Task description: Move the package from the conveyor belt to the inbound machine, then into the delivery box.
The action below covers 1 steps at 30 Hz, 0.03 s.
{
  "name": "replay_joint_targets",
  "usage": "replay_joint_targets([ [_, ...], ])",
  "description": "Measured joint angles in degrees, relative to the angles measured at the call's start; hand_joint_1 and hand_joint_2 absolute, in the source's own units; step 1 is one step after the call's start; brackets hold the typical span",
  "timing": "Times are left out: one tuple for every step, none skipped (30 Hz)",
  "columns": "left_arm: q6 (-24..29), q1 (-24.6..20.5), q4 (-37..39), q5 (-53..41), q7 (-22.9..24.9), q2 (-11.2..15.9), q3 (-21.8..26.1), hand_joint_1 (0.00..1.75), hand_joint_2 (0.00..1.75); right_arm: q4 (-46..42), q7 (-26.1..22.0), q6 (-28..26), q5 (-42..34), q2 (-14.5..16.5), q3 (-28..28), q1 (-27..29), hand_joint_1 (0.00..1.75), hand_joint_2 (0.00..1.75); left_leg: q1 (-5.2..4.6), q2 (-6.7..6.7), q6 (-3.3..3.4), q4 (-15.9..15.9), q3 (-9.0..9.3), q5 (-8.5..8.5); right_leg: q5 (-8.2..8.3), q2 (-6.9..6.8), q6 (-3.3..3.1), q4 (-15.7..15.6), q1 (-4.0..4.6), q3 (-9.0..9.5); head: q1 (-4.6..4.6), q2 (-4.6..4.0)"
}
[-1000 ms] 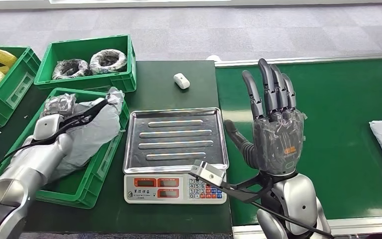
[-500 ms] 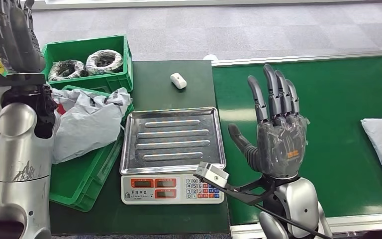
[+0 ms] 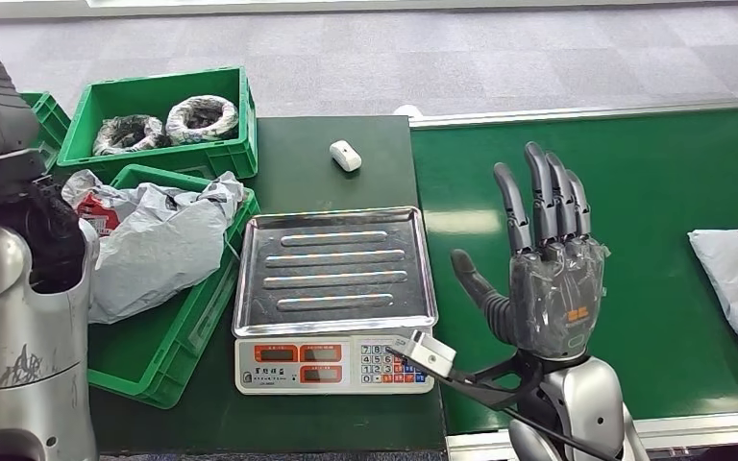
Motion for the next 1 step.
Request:
replay_joint_targets([
  [-0.01,0.27,-0.48,0.22,-0.09,0.01,0.00,0.00,0.00,0.00,0.00,-0.28,-0.08,-0.20,-0.03,0.19,0.00,1.75,0.00,0.00,0.00,0.00,0.00,0.00,0.00,0.00,0.00,0.00,0.00,0.00,0.00,0.00],
])
